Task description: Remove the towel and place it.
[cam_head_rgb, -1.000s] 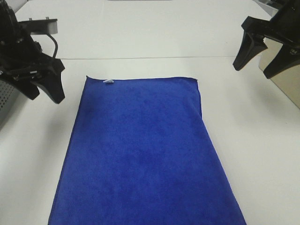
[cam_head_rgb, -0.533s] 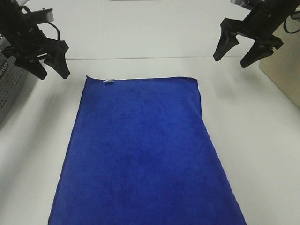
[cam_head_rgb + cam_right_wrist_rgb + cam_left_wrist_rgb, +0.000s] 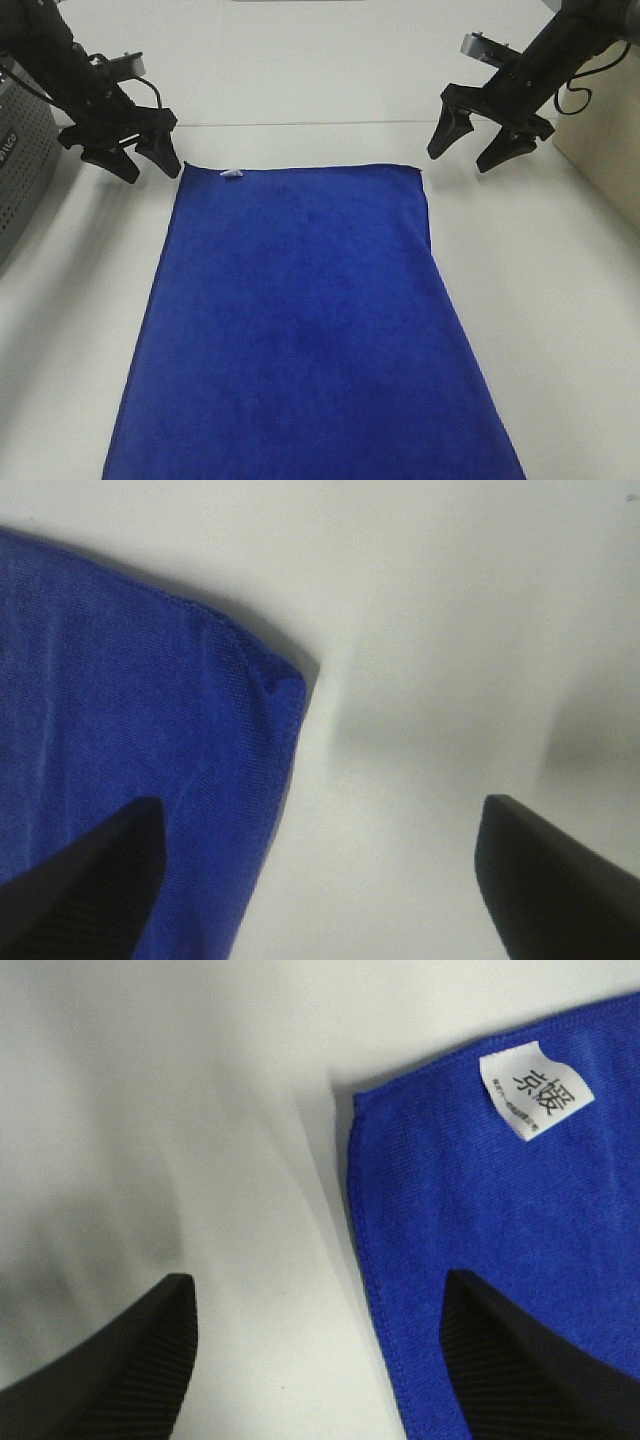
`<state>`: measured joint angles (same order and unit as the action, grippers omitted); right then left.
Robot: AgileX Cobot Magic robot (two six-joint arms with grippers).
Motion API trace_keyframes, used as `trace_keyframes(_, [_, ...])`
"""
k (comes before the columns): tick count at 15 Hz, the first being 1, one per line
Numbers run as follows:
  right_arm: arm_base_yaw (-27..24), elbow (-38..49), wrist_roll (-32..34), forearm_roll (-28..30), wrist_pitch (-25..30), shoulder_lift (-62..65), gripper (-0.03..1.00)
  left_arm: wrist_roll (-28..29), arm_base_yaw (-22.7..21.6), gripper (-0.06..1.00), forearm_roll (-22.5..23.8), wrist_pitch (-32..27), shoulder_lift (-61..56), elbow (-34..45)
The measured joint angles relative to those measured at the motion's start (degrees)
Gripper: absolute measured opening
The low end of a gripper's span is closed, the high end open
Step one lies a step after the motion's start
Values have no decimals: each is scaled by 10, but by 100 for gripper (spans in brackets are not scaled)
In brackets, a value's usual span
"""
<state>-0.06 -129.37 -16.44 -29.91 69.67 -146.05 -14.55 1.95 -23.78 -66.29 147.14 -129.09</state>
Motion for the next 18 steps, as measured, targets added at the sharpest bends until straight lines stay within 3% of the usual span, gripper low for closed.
trace_keyframes(14, [2, -6, -10, -26, 1, -45, 82, -1, 1, 65, -8, -1, 27, -7])
trace_keyframes(18, [38, -12, -4, -37, -28, -53, 82, -1, 29, 65, -8, 15, 28, -7])
